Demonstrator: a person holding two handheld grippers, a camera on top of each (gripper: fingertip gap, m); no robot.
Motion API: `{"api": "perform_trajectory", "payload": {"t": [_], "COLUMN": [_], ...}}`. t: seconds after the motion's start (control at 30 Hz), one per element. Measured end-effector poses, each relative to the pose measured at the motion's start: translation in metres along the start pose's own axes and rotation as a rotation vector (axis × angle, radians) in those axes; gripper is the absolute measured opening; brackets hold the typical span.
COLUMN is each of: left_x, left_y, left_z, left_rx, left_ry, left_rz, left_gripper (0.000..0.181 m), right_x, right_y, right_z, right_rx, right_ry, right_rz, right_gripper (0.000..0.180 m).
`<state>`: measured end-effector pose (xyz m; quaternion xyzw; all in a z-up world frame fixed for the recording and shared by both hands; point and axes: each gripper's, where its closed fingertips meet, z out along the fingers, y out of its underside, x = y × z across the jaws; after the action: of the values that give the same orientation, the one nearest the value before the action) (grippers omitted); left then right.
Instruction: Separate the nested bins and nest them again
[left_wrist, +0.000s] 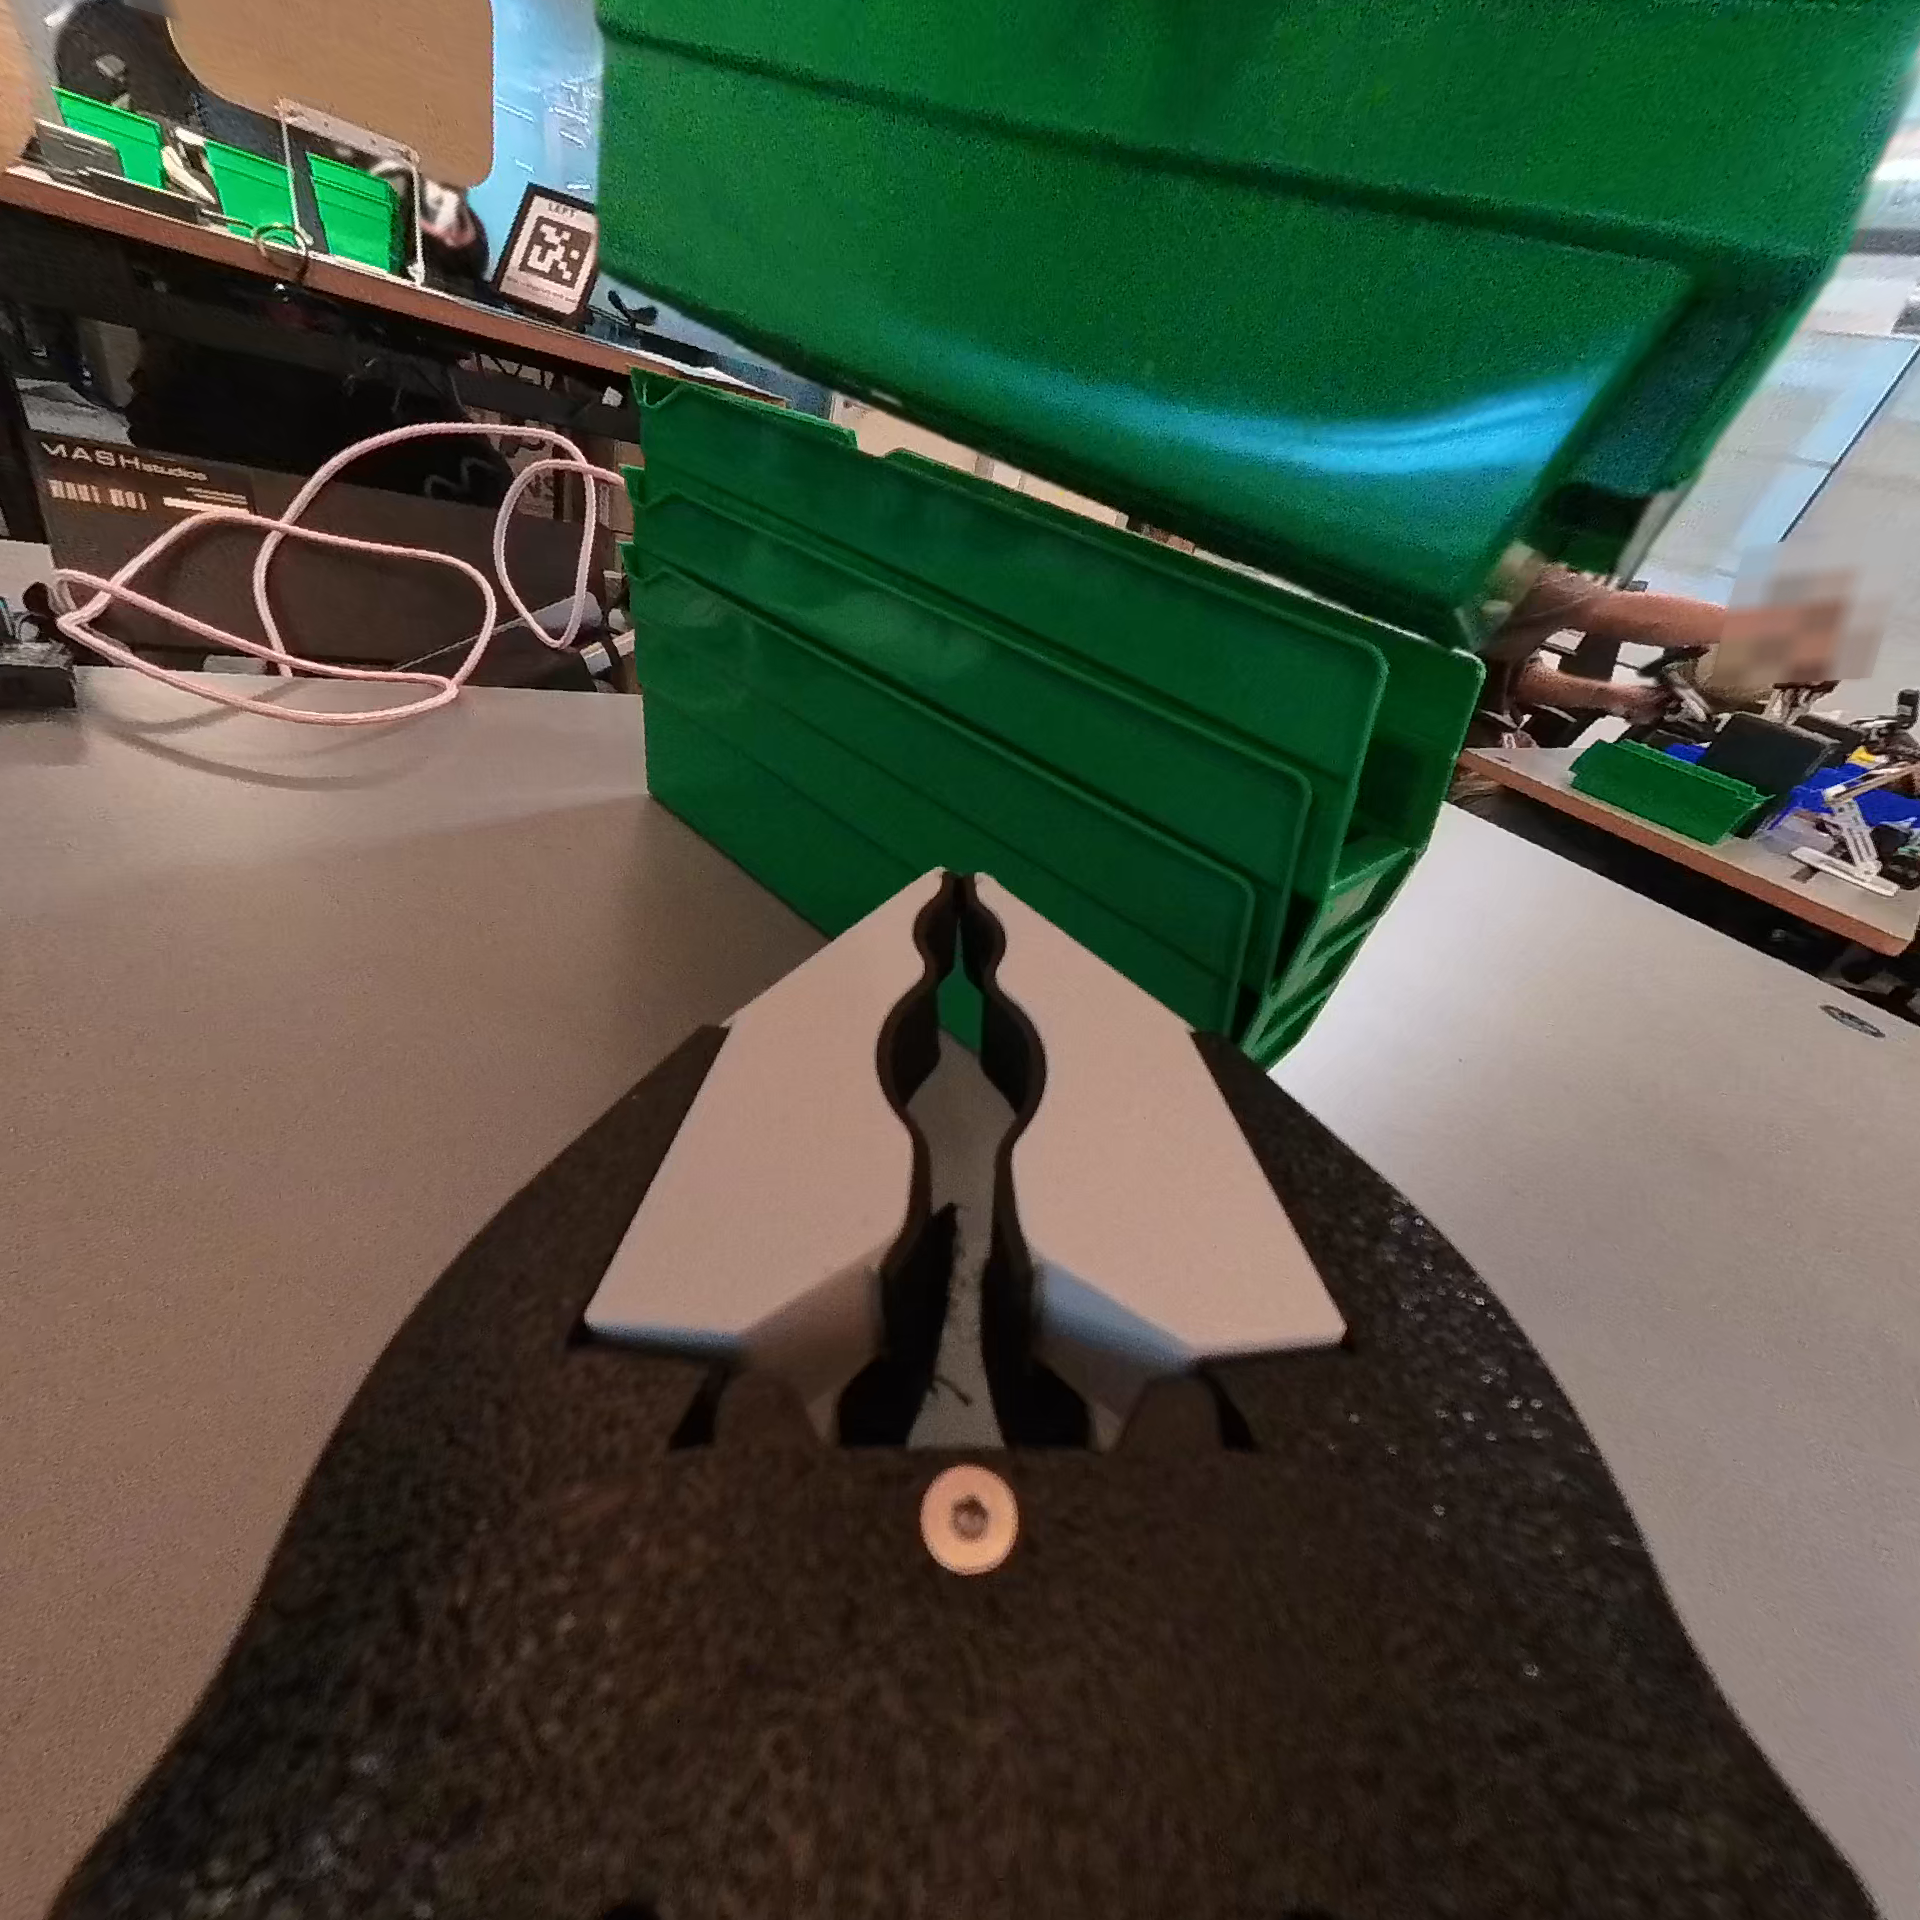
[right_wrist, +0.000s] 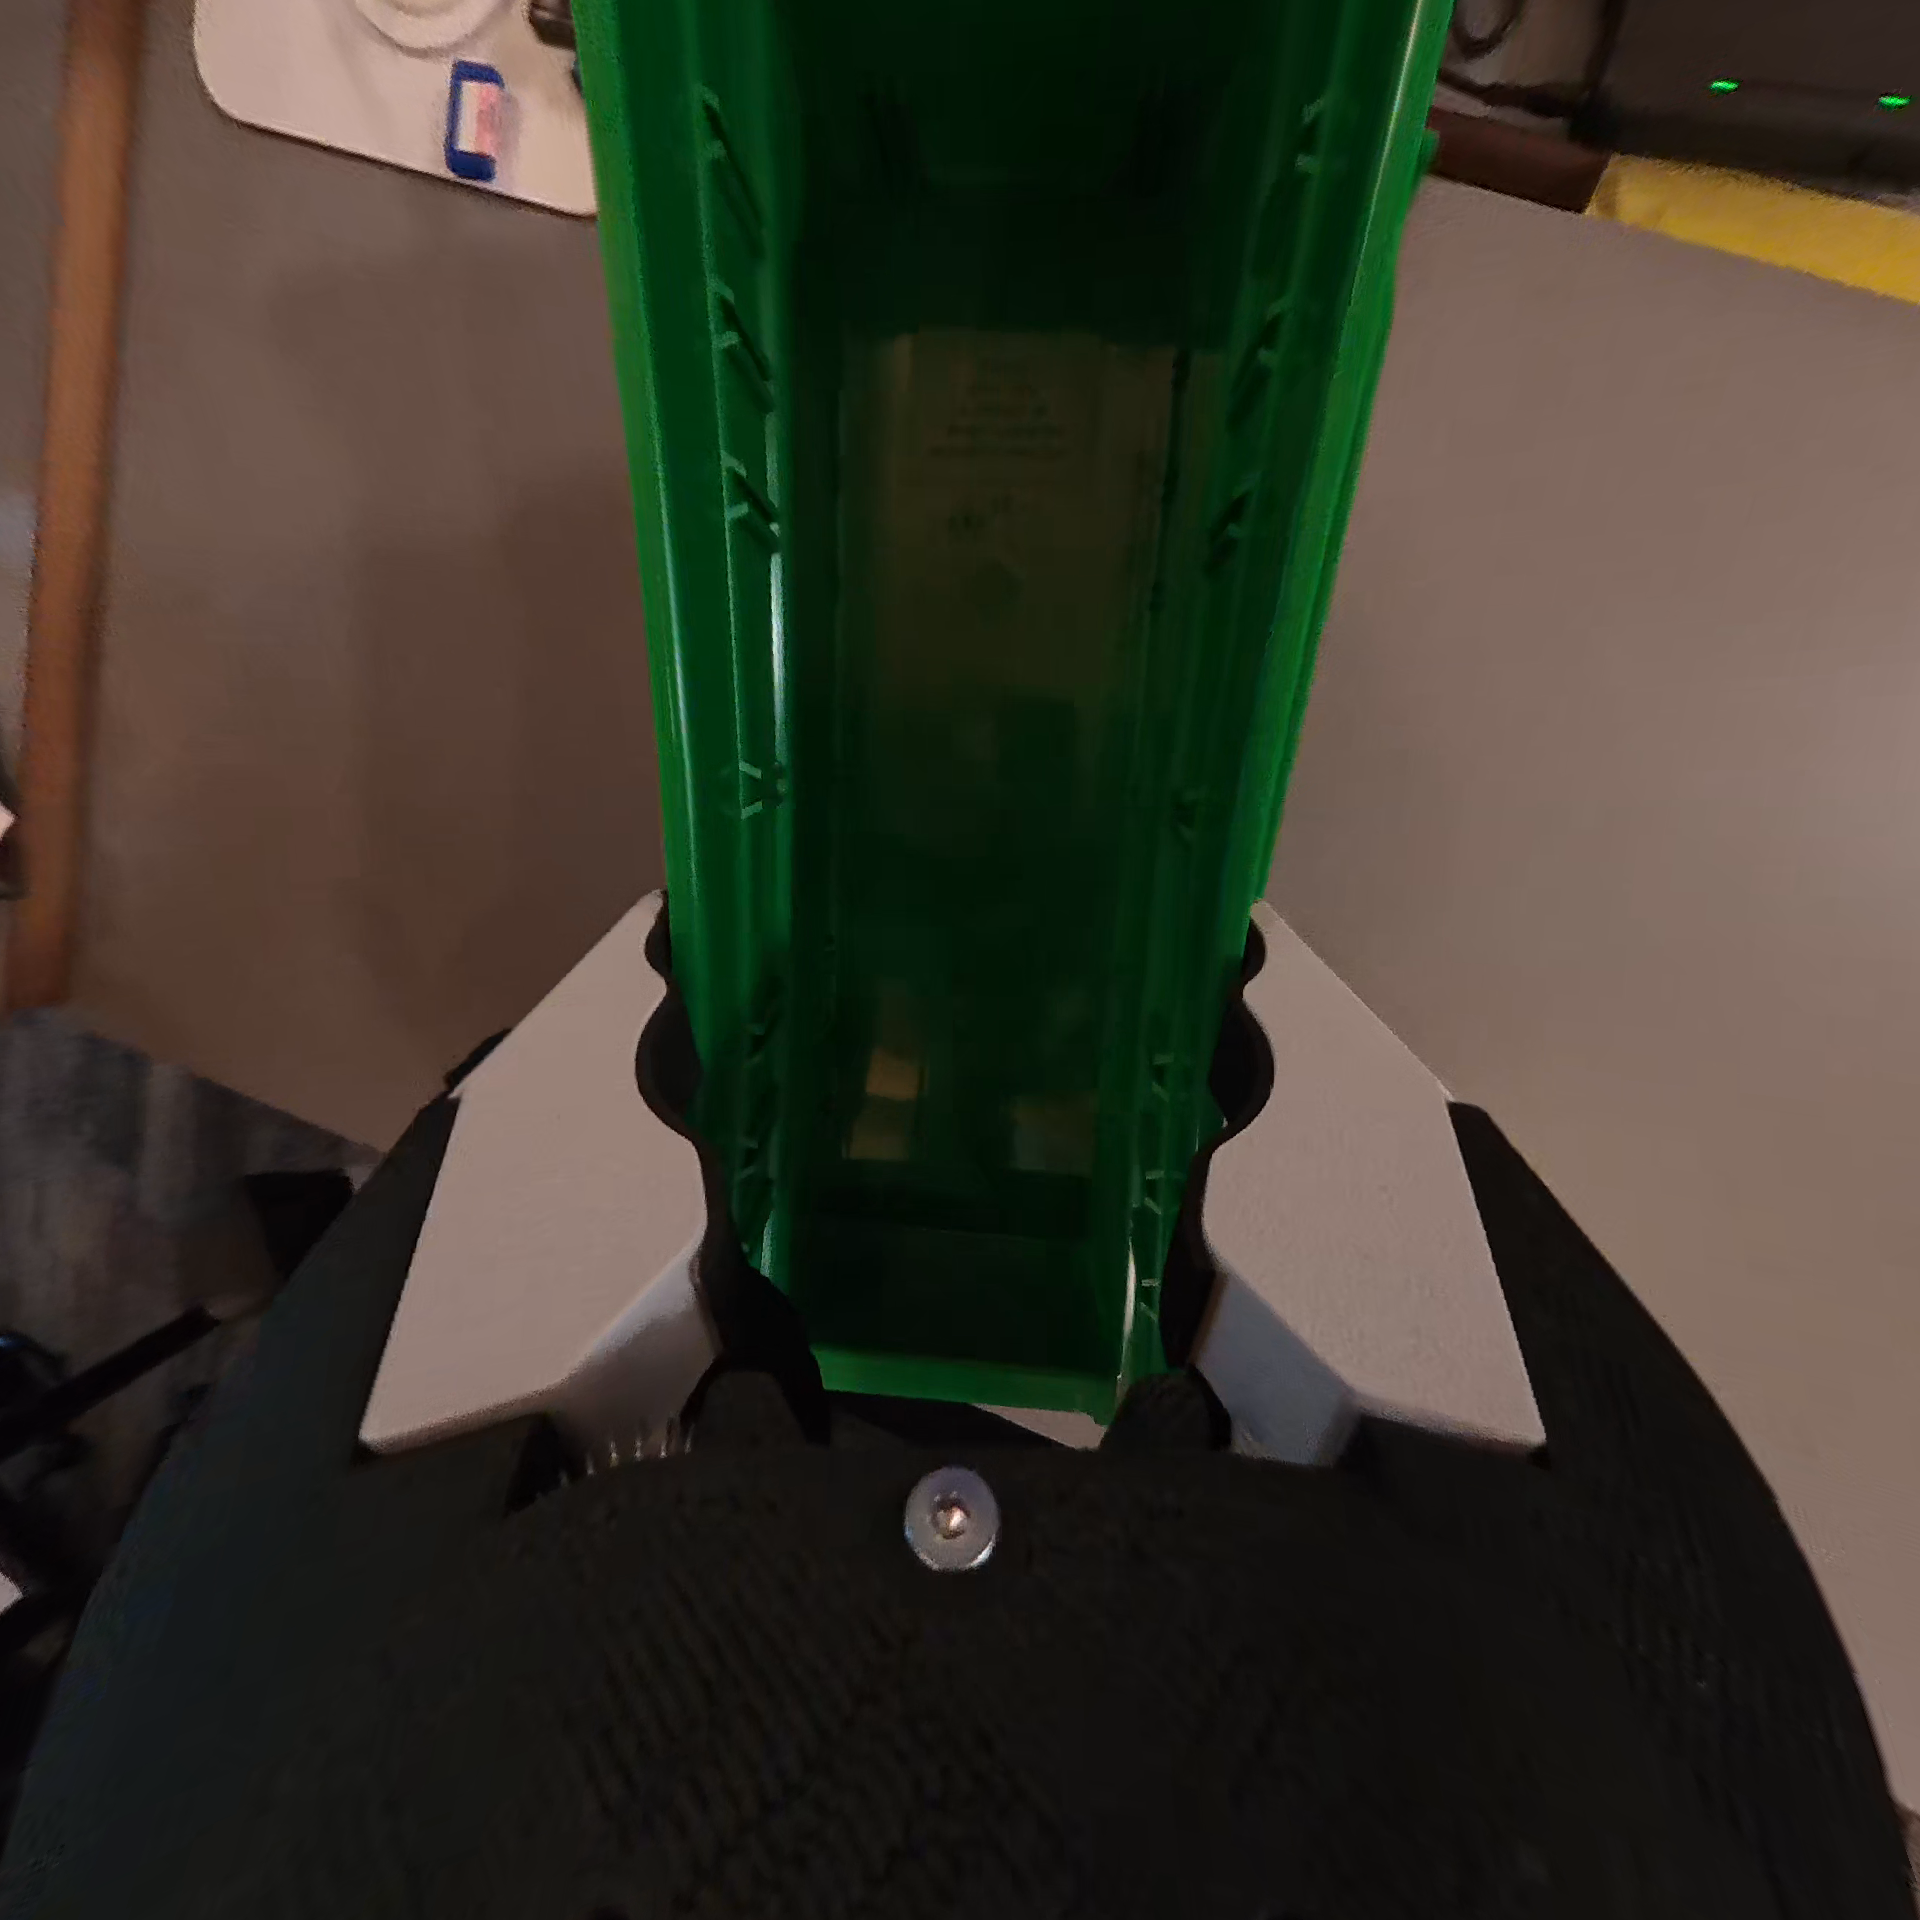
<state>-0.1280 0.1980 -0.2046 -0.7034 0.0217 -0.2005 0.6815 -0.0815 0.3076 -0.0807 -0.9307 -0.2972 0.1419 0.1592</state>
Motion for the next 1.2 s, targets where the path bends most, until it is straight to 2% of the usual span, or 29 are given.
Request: {"api": "perform_trajectory", "payload": {"t": [0.17,0.47,0.7,0.83,0.93,1.03,1.13,1.2], "left_x": [0.0,-0.001,-0.001,-0.002,-0.005,-0.009,-0.009,-0.011], "left_y": [-0.001,-0.001,-0.001,-0.002,-0.003,-0.004,-0.007,-0.01], "left_z": [0.0,0.0,0.0,-0.001,-0.003,-0.006,-0.01,-0.011], "left_rx": [0.004,0.008,0.007,0.011,0.02,0.027,0.039,0.057], "left_ry": [0.001,0.005,0.008,0.001,-0.021,-0.056,-0.087,-0.101], "left_rz": [-0.004,-0.014,-0.016,-0.017,-0.014,0.009,0.051,0.052], "left_gripper": [0.0,0.0,0.0,0.0,0.0,0.0,0.0,0.004], "right_x": [0.022,0.025,0.032,0.016,-0.007,-0.004,0.034,0.083], "right_y": [0.004,0.004,0.008,-0.015,-0.024,-0.009,0.011,0.018], "right_z": [0.011,0.048,0.075,0.052,0.005,-0.035,-0.052,-0.056], "right_rx": [-0.033,-0.026,0.026,0.248,0.505,0.716,0.902,1.061], "right_ry": [0.151,0.182,0.13,0.017,-0.145,-0.242,-0.24,-0.138], "right_rz": [-0.004,-0.006,0.002,-0.108,-0.233,-0.335,-0.348,-0.317], "right_gripper": [0.104,0.108,0.129,0.144,0.141,0.134,0.128,0.123]}}
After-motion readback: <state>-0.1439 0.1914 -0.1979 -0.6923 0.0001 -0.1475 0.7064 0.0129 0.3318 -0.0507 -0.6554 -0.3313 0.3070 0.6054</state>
